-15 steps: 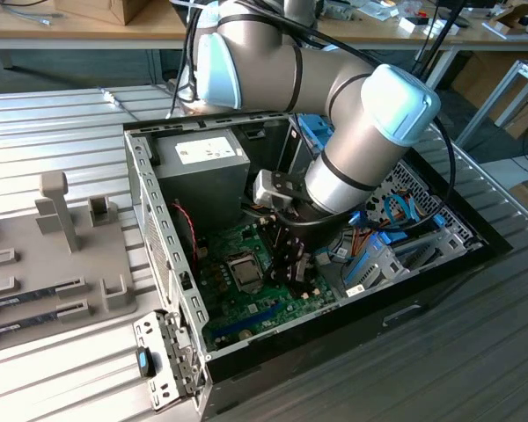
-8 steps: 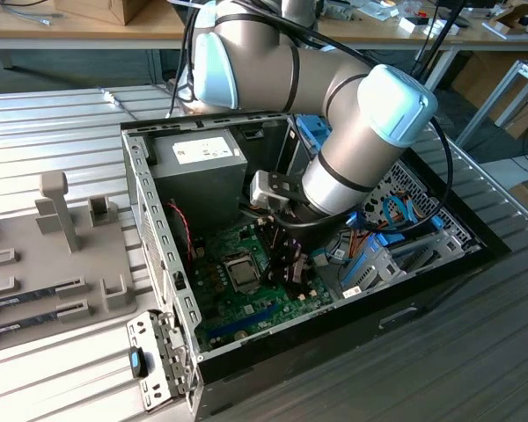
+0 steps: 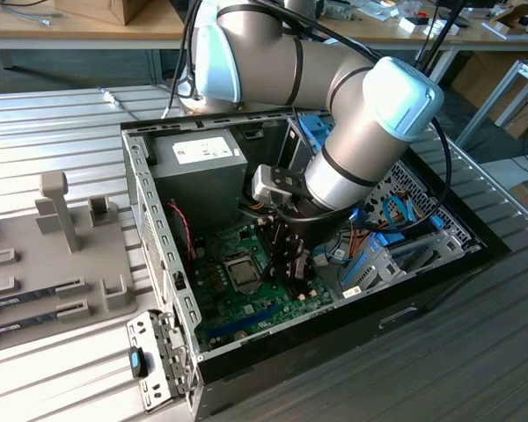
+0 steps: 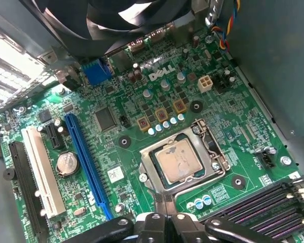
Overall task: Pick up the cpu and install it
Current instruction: 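Install the first cpu locking lever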
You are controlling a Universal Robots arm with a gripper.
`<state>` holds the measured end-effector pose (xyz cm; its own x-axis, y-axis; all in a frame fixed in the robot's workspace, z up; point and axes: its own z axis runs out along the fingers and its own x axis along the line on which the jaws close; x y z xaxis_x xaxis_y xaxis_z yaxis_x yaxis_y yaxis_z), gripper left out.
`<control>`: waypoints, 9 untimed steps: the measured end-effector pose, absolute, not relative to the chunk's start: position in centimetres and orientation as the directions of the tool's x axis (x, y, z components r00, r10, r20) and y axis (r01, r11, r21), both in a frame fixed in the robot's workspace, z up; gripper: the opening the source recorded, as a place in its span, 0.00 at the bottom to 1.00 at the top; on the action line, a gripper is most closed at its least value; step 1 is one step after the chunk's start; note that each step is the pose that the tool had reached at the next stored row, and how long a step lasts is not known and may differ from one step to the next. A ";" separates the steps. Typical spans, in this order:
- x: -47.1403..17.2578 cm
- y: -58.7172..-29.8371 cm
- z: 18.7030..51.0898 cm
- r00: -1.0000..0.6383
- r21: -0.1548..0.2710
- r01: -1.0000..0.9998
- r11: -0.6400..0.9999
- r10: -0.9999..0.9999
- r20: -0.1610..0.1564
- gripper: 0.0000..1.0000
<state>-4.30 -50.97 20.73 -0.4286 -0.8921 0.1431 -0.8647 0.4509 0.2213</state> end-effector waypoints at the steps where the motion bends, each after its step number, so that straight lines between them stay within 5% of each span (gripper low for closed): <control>1: -4.3 -50.9 20.7 -0.429 0.221 -0.865 0.451 -0.892 0.143 0.11; 9: -5.6 -50.5 20.7 -0.429 0.219 -0.865 0.451 -0.892 0.141 0.11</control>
